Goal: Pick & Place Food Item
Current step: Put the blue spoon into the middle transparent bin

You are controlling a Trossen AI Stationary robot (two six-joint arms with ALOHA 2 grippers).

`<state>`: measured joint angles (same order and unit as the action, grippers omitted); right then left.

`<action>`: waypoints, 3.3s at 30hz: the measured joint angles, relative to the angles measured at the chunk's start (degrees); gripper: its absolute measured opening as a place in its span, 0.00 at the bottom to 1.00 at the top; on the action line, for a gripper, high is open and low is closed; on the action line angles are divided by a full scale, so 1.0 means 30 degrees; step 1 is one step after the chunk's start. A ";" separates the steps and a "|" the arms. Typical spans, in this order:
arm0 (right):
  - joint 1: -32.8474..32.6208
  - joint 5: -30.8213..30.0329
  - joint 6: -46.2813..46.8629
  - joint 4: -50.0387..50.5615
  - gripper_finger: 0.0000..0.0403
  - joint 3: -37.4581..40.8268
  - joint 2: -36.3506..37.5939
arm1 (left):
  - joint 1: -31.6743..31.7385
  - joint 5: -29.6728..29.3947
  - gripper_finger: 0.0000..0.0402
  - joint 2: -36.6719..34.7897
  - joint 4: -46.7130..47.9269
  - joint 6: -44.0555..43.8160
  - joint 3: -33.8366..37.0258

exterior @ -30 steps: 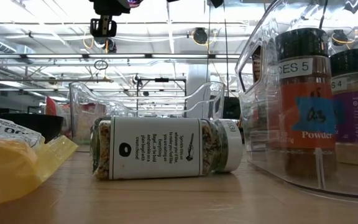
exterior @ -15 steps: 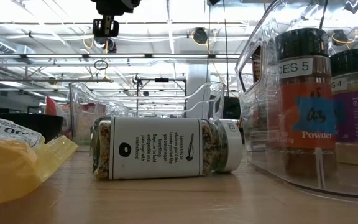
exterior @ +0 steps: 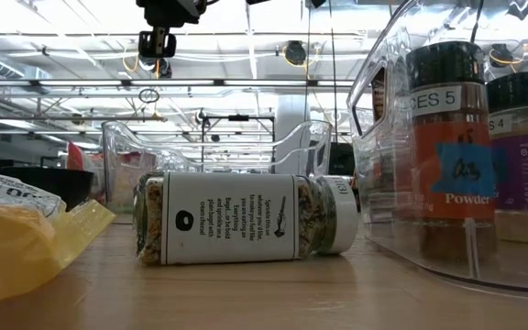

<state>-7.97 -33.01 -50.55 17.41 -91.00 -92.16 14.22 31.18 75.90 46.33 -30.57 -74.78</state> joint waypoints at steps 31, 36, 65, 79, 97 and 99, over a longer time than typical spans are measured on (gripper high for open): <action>0.0148 0.1969 0.6269 0.2014 0.08 0.0000 -0.0007 | 0.0400 0.3285 0.23 -0.0015 -0.3313 0.0787 0.0007; 0.0266 0.2106 0.6943 0.2239 0.08 0.0000 -0.0007 | 0.0504 0.3303 0.30 -0.0015 -0.3511 0.0967 0.0007; 0.0306 0.6135 1.2456 0.1266 0.07 0.2680 -0.0007 | 0.3091 0.3615 0.37 -0.1626 -1.0919 0.0948 -0.0036; 0.1675 1.0166 1.6234 -0.0826 0.07 0.3539 -0.2809 | 0.3725 0.1894 0.37 -0.4369 -1.3184 0.0956 0.0001; 0.3473 1.2168 1.8771 0.1970 0.07 0.0743 -0.6889 | 0.3715 0.1916 0.37 -0.4400 -1.2750 0.1107 0.0007; 0.3519 1.2632 1.9126 0.1976 0.07 0.0743 -0.7185 | 0.3722 0.1915 0.37 -0.4415 -1.2708 0.1122 0.0007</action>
<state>2.59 4.88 6.83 23.34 -88.77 -113.71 25.39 36.93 62.65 8.20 -27.20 -74.76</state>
